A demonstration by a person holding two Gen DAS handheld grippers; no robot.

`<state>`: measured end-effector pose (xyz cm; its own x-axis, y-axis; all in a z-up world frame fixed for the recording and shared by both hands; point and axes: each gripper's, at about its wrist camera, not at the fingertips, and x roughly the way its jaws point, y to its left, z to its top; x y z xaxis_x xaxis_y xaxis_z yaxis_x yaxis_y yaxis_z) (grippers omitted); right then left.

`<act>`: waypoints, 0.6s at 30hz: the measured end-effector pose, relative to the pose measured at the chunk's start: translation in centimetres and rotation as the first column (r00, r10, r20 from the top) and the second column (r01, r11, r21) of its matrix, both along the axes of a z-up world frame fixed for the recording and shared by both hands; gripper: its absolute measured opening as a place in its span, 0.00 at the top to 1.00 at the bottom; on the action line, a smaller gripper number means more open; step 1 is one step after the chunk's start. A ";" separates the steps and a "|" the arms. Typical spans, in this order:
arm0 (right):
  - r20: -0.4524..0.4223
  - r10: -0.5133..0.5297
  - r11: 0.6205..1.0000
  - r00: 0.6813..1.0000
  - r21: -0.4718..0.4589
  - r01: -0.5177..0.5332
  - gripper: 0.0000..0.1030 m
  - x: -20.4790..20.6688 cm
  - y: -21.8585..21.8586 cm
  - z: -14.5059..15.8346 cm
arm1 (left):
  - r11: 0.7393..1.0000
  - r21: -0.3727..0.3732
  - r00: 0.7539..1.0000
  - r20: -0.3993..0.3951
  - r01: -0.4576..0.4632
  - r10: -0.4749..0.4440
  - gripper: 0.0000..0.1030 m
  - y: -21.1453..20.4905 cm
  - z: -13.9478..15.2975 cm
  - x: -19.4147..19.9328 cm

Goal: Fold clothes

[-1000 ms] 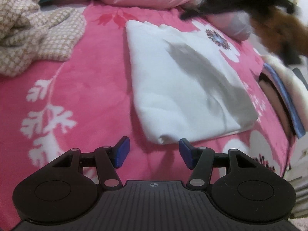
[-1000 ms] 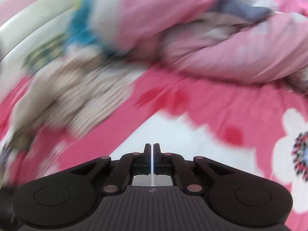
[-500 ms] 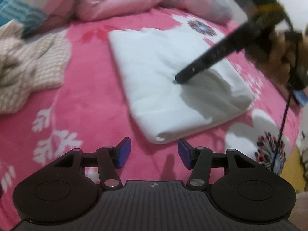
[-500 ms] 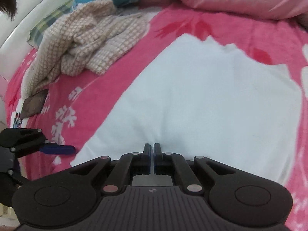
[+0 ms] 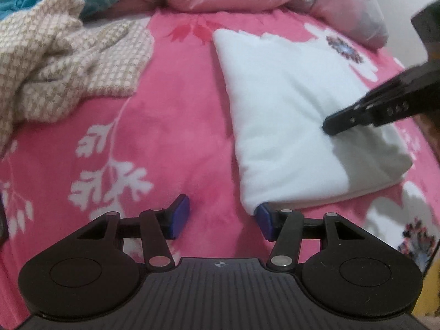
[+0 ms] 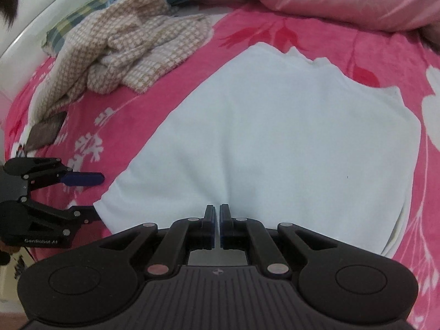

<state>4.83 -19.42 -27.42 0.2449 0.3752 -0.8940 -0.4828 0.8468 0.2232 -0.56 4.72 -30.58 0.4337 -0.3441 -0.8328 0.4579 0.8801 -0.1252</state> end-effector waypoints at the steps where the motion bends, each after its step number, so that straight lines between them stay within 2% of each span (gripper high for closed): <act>1: 0.008 0.012 1.000 1.000 -0.011 -0.012 0.98 -0.1 0.1 0.0 | 1.000 0.012 1.000 0.006 0.003 -0.003 0.48 -0.1 0.0 -0.2; 5: 0.031 0.048 0.997 0.998 -0.058 -0.046 0.99 -0.6 0.3 0.1 | 0.997 0.064 0.999 0.004 0.032 -0.032 0.48 0.1 0.4 -0.8; 7: 0.040 0.061 0.996 0.997 -0.075 -0.058 0.99 -0.9 0.3 0.1 | 0.997 0.068 0.999 -0.017 0.048 -0.047 0.49 0.8 1.1 -1.0; 11: 0.075 0.070 0.993 0.995 -0.101 -0.062 0.98 -1.7 0.5 0.9 | 0.999 -0.034 1.000 -0.025 -0.014 0.013 0.49 2.7 4.0 -1.3; 14: 0.118 0.060 0.992 0.991 -0.118 -0.046 0.97 -2.8 0.5 2.4 | 0.994 -0.110 0.999 0.044 -0.027 0.032 0.50 2.1 6.2 -0.9; 16: 0.144 0.053 0.991 0.988 -0.130 -0.034 0.97 -3.8 0.2 3.4 | 0.991 -0.133 0.997 0.070 0.029 -0.019 0.50 0.4 6.3 -0.2; 18: 0.156 0.044 0.987 0.987 -0.157 -0.019 0.97 -4.7 -0.4 3.7 | 0.988 -0.104 0.992 0.062 0.113 -0.107 0.52 -1.9 4.8 0.1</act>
